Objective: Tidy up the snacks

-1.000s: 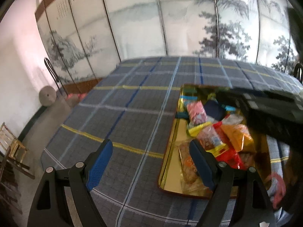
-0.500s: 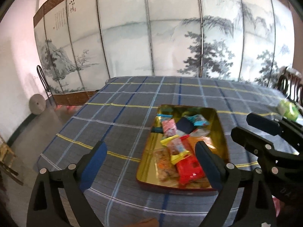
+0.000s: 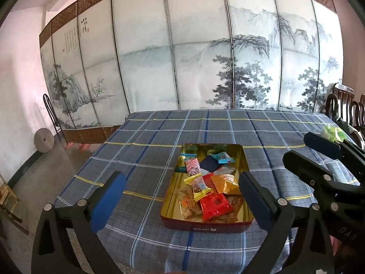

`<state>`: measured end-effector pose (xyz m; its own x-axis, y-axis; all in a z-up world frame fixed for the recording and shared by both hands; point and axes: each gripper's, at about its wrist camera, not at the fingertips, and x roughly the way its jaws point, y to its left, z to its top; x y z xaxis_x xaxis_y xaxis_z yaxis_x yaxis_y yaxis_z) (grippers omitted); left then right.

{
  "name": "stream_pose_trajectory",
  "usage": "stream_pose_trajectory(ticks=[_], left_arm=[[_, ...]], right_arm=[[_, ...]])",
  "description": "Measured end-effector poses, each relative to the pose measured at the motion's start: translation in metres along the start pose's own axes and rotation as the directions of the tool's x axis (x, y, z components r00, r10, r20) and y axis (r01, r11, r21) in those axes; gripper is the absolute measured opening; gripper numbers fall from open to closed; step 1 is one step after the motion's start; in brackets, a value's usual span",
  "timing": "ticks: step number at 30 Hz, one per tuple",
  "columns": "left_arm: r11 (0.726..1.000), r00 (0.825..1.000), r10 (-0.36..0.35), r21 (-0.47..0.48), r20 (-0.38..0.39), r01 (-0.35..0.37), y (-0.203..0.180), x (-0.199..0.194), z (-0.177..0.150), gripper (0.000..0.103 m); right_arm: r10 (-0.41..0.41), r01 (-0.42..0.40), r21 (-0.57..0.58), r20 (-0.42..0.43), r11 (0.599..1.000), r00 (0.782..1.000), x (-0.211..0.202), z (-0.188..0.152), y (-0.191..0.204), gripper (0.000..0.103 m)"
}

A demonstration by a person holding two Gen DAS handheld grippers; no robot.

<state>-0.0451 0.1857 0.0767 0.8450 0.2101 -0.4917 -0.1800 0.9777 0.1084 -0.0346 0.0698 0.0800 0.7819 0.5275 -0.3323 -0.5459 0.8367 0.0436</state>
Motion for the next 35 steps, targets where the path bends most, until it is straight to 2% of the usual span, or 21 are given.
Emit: stream_pose_trajectory(ticks=[14, 22, 26, 29, 31, 34, 35], left_arm=[[0.999, 1.000, 0.009, 0.044, 0.023, -0.010, -0.017, -0.024, 0.000, 0.102], [0.998, 1.000, 0.003, 0.066, -0.001, -0.003, -0.030, -0.023, 0.001, 0.102], [0.999, 1.000, -0.012, 0.037, -0.010, 0.012, -0.031, -0.020, 0.001, 0.103], [1.000, 1.000, 0.006, 0.021, -0.002, -0.006, -0.031, -0.018, 0.003, 0.103], [0.999, 1.000, 0.027, 0.031, 0.006, -0.027, -0.034, -0.018, 0.004, 0.103], [0.998, 0.999, 0.043, 0.041, -0.011, -0.043, -0.039, -0.015, 0.005, 0.103], [0.998, 0.998, 0.052, 0.041, -0.023, -0.051, -0.041, -0.013, 0.006, 0.103]], right_arm=[[-0.011, 0.011, -0.009, 0.028, 1.000, 1.000, -0.030, -0.004, -0.003, 0.062], [-0.016, 0.016, 0.011, 0.006, 1.000, 1.000, -0.036, -0.012, -0.014, 0.062], [-0.026, 0.028, 0.044, -0.026, 0.999, 0.999, -0.035, -0.020, -0.031, 0.065], [-0.059, 0.067, 0.098, -0.083, 0.993, 0.995, -0.030, -0.030, -0.064, 0.065], [-0.130, 0.146, 0.121, -0.136, 0.982, 0.982, -0.025, -0.040, -0.101, 0.065], [-0.236, 0.275, 0.160, -0.227, 0.948, 0.945, -0.020, -0.057, -0.163, 0.065], [-0.273, 0.323, 0.168, -0.266, 0.931, 0.925, -0.017, -0.064, -0.188, 0.065]])
